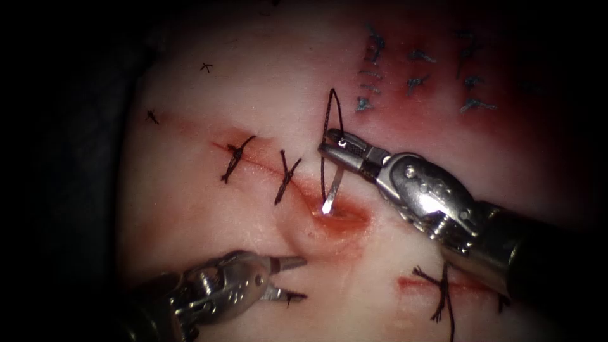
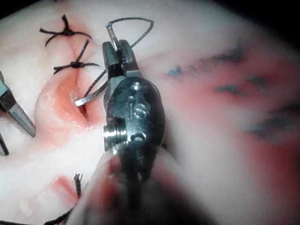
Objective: Wound Closure
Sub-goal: Throw the needle through the bottom half of the incision.
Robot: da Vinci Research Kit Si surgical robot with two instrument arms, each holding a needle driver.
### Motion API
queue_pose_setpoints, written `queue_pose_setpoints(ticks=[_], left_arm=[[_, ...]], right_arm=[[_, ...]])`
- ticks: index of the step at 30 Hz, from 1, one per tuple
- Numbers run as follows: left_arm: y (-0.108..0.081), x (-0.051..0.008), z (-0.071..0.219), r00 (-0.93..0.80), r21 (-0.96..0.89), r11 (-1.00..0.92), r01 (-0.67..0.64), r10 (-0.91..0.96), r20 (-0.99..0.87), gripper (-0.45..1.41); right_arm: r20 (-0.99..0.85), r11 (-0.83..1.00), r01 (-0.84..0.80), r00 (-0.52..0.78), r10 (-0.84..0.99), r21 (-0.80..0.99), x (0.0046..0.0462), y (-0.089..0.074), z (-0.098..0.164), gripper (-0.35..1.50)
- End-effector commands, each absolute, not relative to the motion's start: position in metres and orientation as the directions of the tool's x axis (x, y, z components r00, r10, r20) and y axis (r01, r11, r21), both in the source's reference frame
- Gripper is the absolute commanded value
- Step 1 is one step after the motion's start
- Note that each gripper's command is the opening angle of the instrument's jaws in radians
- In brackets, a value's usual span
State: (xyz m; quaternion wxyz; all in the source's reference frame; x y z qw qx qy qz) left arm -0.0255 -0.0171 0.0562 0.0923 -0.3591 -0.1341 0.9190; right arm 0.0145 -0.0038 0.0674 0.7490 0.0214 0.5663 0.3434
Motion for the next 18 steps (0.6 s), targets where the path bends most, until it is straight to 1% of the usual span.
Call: queue_pose_setpoints(ticks=[1, 5, 18], left_arm=[[-0.0168, -0.0260, 0.0567, -0.724, -0.311, -0.948, -0.072, 0.264, -0.637, 0.32], [-0.0168, -0.0260, 0.0567, -0.724, -0.311, -0.948, -0.071, 0.263, -0.637, 0.32], [-0.0168, -0.0254, 0.0566, -0.735, -0.324, -0.944, -0.057, 0.260, -0.626, 0.32]], right_arm=[[-0.835, 0.768, -0.483, 0.124, 0.535, 0.420, 0.0150, -0.0037, 0.0679, -0.35], [-0.830, 0.766, -0.471, 0.116, 0.545, 0.438, 0.0151, -0.0042, 0.0680, -0.35], [-0.728, 0.668, -0.381, -0.019, 0.686, 0.639, 0.0172, -0.0060, 0.0683, -0.35]])
